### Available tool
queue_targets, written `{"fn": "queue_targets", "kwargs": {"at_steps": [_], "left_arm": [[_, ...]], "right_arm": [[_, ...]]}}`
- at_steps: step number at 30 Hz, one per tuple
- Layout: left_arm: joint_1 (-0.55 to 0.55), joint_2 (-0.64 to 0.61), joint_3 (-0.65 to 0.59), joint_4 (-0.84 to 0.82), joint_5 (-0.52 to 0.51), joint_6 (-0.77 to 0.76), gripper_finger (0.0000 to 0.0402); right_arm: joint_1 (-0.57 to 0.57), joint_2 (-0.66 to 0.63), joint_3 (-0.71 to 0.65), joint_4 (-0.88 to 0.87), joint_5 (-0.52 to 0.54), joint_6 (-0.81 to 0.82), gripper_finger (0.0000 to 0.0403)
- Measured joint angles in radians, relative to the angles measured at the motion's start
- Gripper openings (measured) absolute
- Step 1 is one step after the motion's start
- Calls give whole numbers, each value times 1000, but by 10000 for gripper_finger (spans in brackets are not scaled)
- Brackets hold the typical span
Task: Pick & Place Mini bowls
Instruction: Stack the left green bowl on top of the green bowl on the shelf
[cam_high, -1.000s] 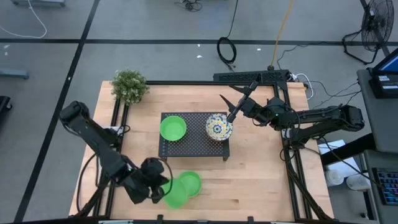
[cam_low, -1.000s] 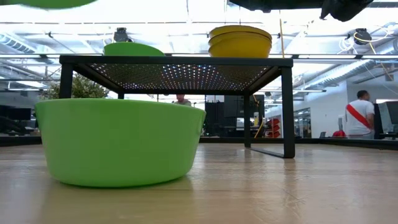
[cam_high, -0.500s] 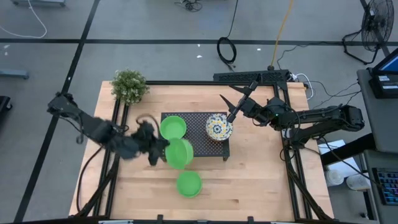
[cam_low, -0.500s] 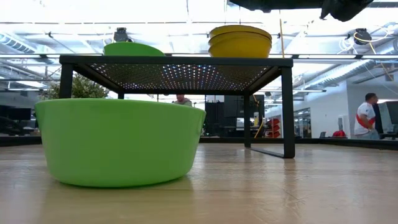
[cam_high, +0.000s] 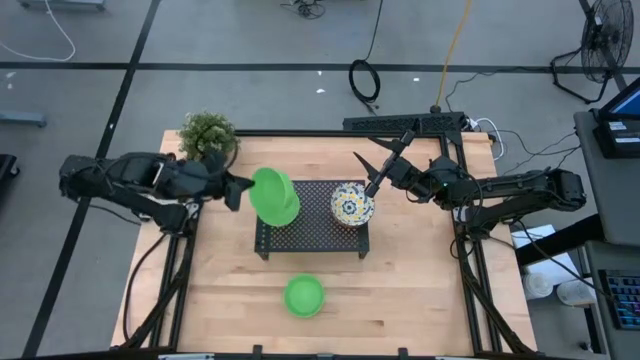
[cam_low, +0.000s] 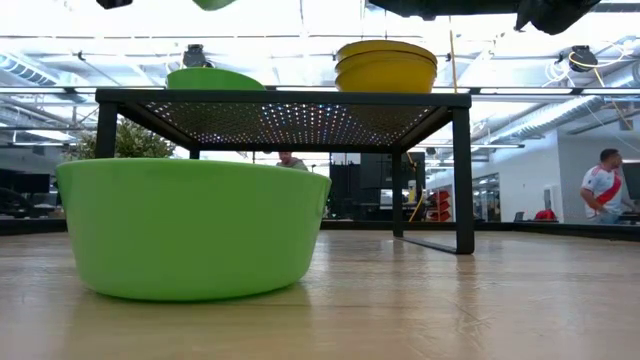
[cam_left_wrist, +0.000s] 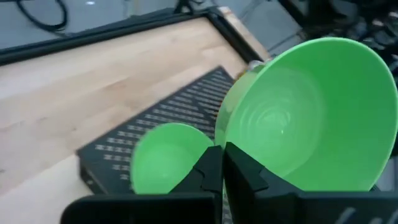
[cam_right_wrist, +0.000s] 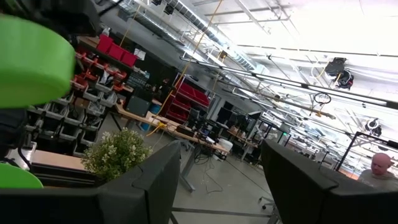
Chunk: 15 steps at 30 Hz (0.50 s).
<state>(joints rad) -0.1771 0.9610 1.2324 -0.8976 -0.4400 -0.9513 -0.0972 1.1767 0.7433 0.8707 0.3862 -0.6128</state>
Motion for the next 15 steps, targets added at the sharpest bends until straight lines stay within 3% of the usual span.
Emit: {"fn": "queue_targets", "kwargs": {"at_steps": [10,15], "left_arm": [[104,118,0,-187,92,-16,3],[130,178,0,-187,176,-20,5]], "right_arm": [[0,0,0,0,0,0,215],[0,0,0,0,0,0,215]]}}
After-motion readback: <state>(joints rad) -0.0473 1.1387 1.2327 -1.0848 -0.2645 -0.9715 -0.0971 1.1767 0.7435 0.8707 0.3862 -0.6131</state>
